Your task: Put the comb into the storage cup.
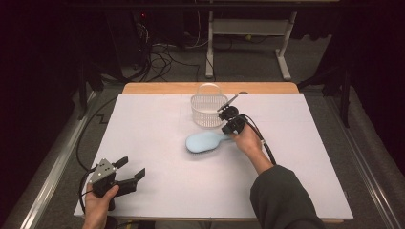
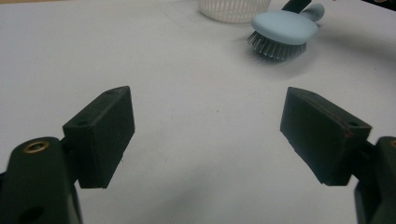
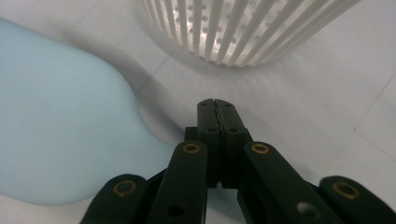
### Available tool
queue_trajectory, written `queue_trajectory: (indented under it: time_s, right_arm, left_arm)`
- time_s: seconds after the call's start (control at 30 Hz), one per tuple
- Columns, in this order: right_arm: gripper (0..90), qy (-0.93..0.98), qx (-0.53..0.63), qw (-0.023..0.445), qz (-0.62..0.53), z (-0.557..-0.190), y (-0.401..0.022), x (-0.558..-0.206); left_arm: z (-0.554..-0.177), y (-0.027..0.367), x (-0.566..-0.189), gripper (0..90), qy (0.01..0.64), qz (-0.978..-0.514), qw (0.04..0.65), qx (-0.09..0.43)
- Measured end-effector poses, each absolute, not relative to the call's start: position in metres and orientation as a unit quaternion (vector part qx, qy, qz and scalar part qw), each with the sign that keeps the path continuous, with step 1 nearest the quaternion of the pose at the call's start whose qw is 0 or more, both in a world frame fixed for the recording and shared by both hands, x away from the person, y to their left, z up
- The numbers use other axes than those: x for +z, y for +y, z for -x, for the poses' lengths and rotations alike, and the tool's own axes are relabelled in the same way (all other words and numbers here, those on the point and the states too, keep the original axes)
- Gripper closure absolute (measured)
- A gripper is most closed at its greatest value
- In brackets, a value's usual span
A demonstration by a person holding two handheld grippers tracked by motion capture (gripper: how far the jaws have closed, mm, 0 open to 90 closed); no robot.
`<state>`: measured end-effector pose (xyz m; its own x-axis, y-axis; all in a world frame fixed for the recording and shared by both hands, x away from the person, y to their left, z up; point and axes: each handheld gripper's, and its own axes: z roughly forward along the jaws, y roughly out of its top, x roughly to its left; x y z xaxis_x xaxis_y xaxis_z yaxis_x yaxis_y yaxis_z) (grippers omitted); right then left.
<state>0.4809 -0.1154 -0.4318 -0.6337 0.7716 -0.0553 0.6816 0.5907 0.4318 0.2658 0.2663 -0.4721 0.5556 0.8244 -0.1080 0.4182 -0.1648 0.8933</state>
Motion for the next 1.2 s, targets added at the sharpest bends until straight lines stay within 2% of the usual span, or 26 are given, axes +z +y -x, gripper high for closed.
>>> queue_trajectory:
  time_s: [1.2]
  right_arm:
    - [90.0, 0.892, 0.224, 0.088, -0.382, -0.432, -0.119, -0.431]
  left_arm:
    - [-0.264, 0.266, -0.472, 18.8, 0.427, -0.731, 0.491, 0.206]
